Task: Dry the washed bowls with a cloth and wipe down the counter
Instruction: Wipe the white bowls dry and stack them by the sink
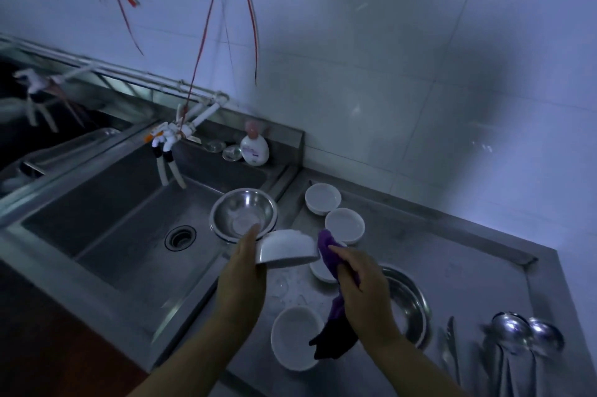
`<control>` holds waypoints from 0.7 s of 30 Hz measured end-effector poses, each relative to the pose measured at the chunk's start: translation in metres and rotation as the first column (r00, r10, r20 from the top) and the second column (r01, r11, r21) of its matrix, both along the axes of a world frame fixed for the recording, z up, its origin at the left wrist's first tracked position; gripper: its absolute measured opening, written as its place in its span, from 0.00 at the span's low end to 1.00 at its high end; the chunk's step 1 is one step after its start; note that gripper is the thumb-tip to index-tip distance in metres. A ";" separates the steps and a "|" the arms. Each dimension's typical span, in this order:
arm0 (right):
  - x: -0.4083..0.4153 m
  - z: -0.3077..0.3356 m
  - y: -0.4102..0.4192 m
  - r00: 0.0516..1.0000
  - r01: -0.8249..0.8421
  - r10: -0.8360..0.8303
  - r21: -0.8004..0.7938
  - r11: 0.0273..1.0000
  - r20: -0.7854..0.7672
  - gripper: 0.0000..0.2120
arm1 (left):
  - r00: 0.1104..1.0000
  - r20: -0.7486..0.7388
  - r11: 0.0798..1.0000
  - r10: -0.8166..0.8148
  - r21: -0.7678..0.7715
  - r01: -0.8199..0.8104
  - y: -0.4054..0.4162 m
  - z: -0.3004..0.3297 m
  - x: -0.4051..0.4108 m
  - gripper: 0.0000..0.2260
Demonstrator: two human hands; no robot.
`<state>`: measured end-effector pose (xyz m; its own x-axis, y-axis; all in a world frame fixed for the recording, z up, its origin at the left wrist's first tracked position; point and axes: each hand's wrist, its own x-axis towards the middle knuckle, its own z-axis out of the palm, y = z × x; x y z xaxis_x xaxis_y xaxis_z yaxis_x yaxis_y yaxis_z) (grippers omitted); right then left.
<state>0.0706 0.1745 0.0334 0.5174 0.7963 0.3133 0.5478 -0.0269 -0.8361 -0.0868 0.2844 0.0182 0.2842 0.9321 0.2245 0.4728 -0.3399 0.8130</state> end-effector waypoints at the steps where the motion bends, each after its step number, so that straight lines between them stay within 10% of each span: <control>1: -0.006 0.004 0.003 1.000 0.011 -0.011 0.048 0.999 0.009 0.16 | 1.000 0.015 1.000 -0.014 -0.009 0.014 -0.005 0.008 0.001 0.21; 11: -0.019 0.049 0.030 0.977 0.147 -0.119 0.160 0.976 -0.176 0.18 | 0.993 -0.024 0.993 -0.113 -0.014 0.113 -0.013 0.068 -0.007 0.14; 21: -0.058 0.068 0.047 0.804 0.126 -0.190 0.152 0.980 0.564 0.17 | 0.968 0.235 0.966 -0.094 -0.212 0.145 0.006 0.081 -0.019 0.06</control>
<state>0.0127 0.2215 0.1012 0.3338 0.6662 0.6669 0.9232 -0.0881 -0.3741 -0.1059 0.2907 0.0992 0.3635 0.9280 0.0821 0.2399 -0.1784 0.9543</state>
